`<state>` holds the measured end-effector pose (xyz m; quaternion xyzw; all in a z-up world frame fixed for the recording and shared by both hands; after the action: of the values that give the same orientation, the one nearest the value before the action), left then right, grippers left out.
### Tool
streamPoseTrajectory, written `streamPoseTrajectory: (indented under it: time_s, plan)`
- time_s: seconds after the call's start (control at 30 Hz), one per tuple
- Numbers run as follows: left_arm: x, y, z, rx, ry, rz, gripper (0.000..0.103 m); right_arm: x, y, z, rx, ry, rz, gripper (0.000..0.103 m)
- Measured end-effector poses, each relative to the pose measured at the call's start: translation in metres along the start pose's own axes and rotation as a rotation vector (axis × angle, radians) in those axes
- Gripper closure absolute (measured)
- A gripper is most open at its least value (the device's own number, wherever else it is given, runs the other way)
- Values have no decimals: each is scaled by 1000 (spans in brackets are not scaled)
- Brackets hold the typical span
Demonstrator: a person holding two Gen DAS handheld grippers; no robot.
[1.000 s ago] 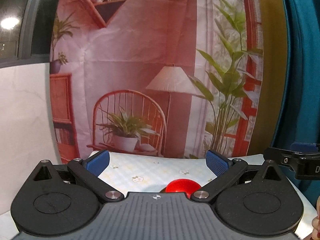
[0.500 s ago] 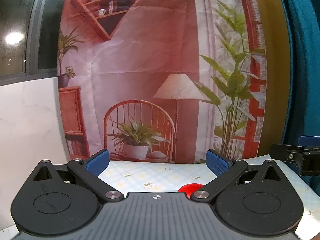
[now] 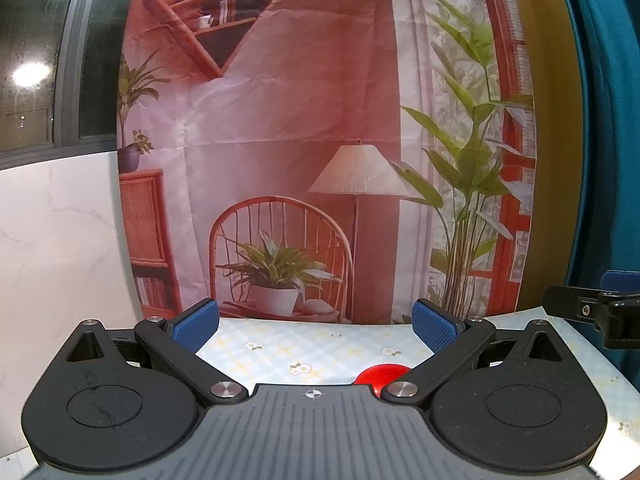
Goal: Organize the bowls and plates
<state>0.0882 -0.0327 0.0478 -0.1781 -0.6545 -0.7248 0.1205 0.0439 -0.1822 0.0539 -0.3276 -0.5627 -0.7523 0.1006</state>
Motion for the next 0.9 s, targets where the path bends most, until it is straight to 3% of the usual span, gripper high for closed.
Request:
streamPoseTrajectory:
  time_s: [0.9]
  plan:
    - [-6,-1,7,-11,-1,8,0,1,-3,-7,-2,-12,-2,0]
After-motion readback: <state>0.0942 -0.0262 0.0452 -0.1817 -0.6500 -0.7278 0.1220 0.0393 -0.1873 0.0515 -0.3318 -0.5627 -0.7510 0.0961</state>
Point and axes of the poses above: each gripper's, at about its wrist camera, not at the fingertips, and x roughly against the way its jaws point, z to its left, y to its top, the point moved 7 cm from there along -x, roughly the way its jaws point, and after that the axes turned 9 degrees about z, right-handed, at the moved point
